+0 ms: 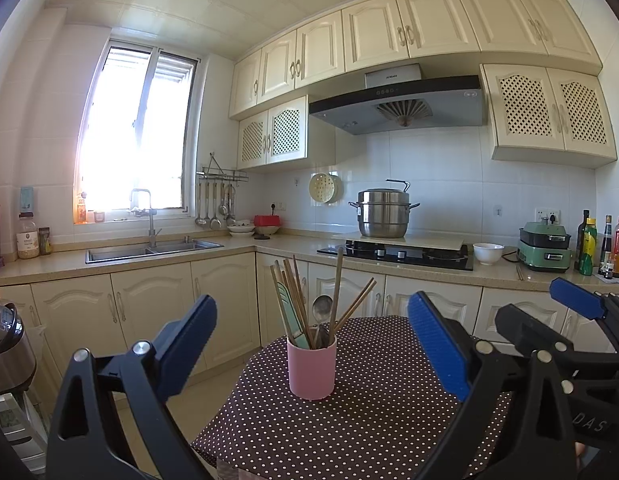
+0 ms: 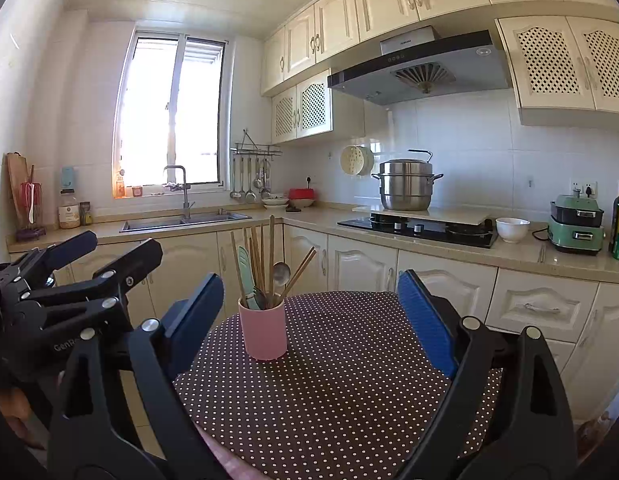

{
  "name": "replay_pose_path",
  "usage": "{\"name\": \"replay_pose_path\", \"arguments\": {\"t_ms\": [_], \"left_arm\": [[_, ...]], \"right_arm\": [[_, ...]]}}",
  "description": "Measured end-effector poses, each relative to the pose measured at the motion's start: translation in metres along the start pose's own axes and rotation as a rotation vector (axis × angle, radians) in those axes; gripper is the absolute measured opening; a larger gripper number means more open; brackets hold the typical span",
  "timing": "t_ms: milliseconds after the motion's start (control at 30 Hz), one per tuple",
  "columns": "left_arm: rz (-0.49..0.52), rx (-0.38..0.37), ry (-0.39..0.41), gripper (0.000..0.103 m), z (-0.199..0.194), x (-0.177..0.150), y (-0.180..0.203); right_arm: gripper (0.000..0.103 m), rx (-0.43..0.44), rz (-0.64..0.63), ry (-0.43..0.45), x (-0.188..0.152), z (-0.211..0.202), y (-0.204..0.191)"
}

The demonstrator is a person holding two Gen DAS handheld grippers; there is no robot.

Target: Organize utensils

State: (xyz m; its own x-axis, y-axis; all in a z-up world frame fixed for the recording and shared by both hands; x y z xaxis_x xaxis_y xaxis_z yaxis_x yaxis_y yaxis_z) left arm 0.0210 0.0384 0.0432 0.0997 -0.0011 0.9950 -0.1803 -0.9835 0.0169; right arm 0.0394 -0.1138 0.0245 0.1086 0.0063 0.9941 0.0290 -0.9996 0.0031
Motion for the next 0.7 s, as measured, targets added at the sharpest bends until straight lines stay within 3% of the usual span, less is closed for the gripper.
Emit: {"name": "replay_pose_path", "arguments": {"t_ms": [700], "left_arm": [[0.001,0.003,-0.006,0.095,0.0073,-0.0055,-0.0059]], "right_arm": [[0.088,-0.005,0.001,-0.016,-0.0001,0.0028,-0.0014]]}}
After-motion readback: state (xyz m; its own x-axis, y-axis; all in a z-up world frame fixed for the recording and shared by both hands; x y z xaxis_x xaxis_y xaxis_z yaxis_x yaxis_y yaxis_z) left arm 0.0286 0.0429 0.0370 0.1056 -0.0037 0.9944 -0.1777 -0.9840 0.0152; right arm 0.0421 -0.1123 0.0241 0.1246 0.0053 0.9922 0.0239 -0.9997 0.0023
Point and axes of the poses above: each gripper's, at about its wrist camera, not at the fingertips, and z roughly the way its jaws point, y to its right, x to its top, the point moved 9 cm from there along z, roughly the way its jaws point, and after that the axes turned 10 degrees about -x, right-handed, at the moved point
